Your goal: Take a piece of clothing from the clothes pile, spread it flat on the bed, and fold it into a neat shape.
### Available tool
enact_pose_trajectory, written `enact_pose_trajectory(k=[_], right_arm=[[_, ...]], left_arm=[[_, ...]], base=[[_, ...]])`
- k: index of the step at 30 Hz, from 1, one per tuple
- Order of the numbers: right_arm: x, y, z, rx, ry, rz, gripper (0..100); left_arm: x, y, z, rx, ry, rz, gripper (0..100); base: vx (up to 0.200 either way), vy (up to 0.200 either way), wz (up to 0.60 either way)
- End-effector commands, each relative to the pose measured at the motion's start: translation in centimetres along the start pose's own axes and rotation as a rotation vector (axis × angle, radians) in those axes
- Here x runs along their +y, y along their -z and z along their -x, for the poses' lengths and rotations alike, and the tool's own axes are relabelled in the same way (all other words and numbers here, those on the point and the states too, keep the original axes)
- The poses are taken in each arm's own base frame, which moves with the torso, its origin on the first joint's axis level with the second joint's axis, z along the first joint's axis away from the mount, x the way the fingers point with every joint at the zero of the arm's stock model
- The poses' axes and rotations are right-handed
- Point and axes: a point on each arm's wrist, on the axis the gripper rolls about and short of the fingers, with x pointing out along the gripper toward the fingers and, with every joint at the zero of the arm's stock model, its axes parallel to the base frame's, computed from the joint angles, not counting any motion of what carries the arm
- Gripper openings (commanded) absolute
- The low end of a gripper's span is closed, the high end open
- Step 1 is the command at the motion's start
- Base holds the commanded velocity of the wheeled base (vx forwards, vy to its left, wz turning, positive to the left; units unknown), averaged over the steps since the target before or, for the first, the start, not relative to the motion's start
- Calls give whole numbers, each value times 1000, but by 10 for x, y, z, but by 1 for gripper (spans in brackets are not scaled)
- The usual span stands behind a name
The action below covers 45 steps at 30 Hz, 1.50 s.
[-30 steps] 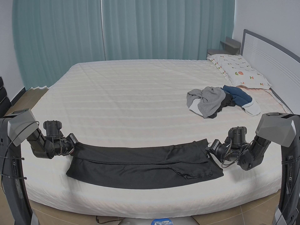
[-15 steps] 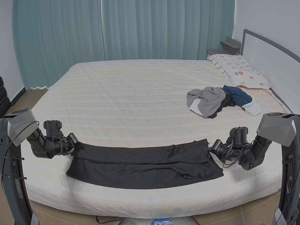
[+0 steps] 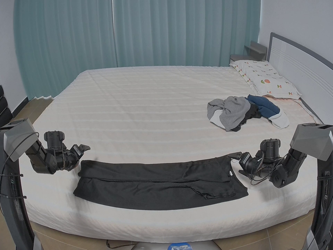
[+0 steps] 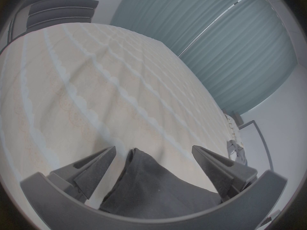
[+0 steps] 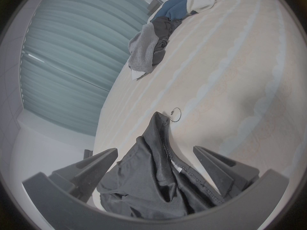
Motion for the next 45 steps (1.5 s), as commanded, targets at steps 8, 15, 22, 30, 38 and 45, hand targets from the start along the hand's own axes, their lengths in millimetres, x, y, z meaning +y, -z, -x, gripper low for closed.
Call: enact_pose_trajectory(k=[8,15,22,30,38,45], right_arm=[[0,-2,14,48,-42,-44,100],[0,3,14,66,-39,-42,100],[-1,2,14,82,-52,-43,100],[-1,3,15,82,-52,-43,100],[-1,3,14,84,-52,-42,100],[-1,4,15,87,-50,-42,100]], left_arm=[[15,14,47,108,29,-97,100],[31,43,57,245,105,-209,100],[33,48,58,261,112,-283,100],[35,48,59,258,110,-294,100],[42,52,63,274,95,-323,100],[48,52,63,276,82,-320,0]], base=[[0,0,0],[0,0,0],[0,0,0],[0,0,0],[0,0,0],[0,0,0]])
